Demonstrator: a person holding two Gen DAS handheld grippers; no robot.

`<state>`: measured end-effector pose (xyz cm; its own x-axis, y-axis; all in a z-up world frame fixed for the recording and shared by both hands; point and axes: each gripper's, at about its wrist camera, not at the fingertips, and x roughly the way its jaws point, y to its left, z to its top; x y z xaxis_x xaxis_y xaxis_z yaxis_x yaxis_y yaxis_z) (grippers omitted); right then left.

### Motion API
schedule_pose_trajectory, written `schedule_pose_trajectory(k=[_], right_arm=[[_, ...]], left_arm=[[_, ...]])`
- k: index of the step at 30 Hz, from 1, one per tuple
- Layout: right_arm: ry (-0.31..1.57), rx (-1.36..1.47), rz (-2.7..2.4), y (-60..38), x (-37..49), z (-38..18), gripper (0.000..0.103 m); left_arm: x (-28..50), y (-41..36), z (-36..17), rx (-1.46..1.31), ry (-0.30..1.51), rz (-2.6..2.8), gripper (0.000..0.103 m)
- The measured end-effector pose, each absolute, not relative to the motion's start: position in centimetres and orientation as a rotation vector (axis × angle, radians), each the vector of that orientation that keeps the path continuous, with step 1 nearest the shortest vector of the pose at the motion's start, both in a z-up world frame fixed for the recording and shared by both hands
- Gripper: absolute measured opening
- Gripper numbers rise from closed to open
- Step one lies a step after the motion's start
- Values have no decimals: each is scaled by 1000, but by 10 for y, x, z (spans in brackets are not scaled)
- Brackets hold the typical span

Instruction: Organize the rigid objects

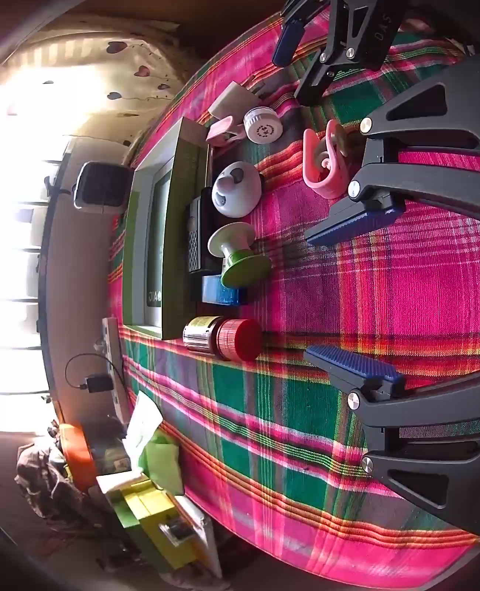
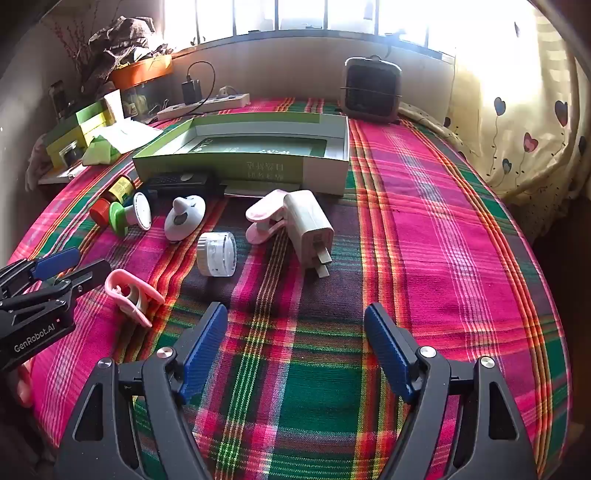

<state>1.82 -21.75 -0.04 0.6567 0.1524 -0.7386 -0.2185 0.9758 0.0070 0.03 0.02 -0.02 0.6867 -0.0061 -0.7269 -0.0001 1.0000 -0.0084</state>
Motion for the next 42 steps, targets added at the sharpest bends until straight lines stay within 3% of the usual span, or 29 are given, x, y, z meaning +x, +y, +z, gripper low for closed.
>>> schedule_pose_trajectory(k=[42], right_arm=[[825,-86,210,-218,18,0,77]], left_arm=[[0,0,0,0,799,0,56]])
